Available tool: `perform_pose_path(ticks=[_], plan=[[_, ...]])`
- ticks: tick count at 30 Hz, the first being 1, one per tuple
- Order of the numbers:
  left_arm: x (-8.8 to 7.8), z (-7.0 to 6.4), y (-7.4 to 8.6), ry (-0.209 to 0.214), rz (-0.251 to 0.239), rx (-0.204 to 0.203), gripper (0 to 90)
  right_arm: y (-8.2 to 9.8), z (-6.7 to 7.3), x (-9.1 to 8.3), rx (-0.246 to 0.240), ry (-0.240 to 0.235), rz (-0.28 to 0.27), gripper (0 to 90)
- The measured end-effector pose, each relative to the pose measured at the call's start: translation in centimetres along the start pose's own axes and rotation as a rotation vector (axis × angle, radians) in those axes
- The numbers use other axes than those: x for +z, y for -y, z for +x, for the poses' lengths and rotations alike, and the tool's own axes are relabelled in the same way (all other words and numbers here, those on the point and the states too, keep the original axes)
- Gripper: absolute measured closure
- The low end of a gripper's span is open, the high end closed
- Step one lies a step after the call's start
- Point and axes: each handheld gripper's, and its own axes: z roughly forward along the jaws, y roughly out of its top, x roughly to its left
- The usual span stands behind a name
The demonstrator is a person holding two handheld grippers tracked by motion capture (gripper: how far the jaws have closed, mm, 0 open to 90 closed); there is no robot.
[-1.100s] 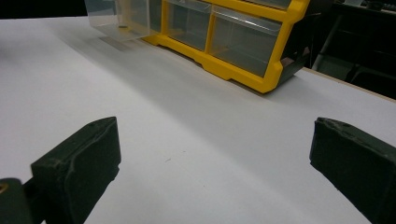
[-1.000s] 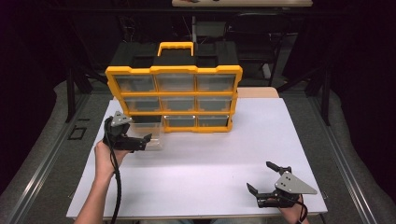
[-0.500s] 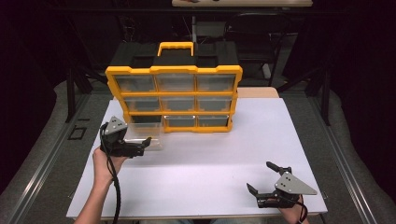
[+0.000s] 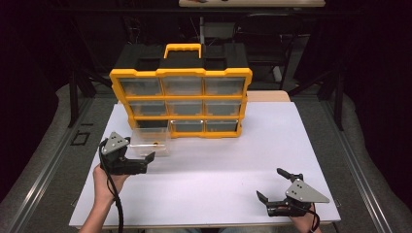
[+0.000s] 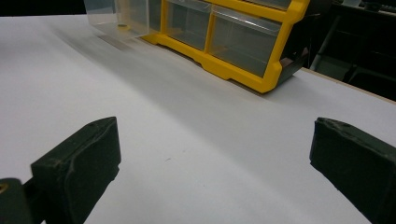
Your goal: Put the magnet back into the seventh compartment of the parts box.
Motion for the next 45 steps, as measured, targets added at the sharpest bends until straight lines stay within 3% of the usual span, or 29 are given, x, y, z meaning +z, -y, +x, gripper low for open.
perform_pose_path(ticks=[18,30,33,45], plan=[[-1.1,-1.2,2.6,0.021,-0.051,-0.001,0.0,-0.1,0.1,0.0,-0.007,0.002,-0.007,1.4],[-0.9,-2.1,4.8,0.040,-0.080,-0.009,0.0,-0.1,0.1,0.0,-0.009,0.006,-0.003,1.4],[-0.9,-2.1,5.4,0.038,-0.107,-0.009,0.0,-0.1,0.1,0.0,-0.013,0.006,-0.003,1.4],[-0.8,-2.7,8.1,0.066,-0.128,0.024,0.0,-0.1,0.1,-0.2,-0.015,0.009,-0.001,1.4]])
